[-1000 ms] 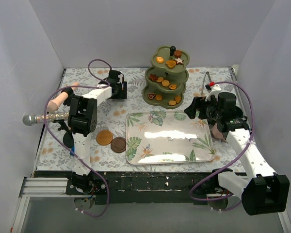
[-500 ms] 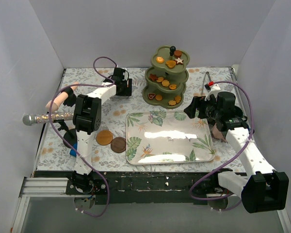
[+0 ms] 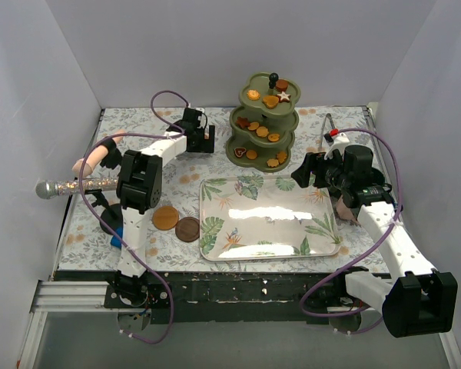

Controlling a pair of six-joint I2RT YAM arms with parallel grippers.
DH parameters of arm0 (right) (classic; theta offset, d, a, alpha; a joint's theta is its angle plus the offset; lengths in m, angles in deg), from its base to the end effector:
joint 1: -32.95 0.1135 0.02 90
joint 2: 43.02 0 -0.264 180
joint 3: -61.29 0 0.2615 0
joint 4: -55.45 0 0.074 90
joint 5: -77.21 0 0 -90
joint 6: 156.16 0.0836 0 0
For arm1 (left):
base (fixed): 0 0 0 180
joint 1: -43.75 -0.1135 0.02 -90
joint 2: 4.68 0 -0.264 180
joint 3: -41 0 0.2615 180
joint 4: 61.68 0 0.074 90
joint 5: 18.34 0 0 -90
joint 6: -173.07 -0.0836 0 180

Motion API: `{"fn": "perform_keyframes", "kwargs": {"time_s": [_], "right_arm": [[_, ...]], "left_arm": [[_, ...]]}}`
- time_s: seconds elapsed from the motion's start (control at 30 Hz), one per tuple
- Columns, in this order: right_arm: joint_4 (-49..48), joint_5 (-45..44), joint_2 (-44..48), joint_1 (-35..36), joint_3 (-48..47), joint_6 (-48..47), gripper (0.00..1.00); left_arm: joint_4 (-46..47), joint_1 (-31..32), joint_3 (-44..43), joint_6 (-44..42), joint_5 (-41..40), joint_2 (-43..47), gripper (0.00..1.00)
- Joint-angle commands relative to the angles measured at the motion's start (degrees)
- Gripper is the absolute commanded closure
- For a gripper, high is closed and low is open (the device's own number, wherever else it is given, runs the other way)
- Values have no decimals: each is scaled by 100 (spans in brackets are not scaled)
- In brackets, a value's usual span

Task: Serve the afternoon tea
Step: Move the coaster to the center of the board.

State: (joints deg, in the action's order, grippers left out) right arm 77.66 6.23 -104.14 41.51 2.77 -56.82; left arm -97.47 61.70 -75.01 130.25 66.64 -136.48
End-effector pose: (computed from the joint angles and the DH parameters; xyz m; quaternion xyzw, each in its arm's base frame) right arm 0.2853 0.0705 0.2686 -0.0833 0.8315 0.2202 0.5032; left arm 0.5210 -0.1611 0.1159 -0.2520 0.9093 -0.1421 0.2993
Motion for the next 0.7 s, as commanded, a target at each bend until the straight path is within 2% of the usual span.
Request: {"fn": "perform_keyframes", "kwargs": {"time_s": [0.0,0.13,0.33,0.5,0.67], "right_arm": [[-122,5,30,23,-273,-82,11],[-86,5,65,14,-282,-91,11],[-95,40,109,14,-247,-82,11],[-156,84,171,14,-203,-47,11],[-210,207,127,14,-177,-12,11]], "left_arm": [[-358,182,429,107,449,488,7],[-156,200,964,248,432,1357,5],[143,200,2519,826,2,3105,5],[-478,191,4093,1959,-526,4477,2],[-1306,94,5166,2998,-474,5357,2]]}}
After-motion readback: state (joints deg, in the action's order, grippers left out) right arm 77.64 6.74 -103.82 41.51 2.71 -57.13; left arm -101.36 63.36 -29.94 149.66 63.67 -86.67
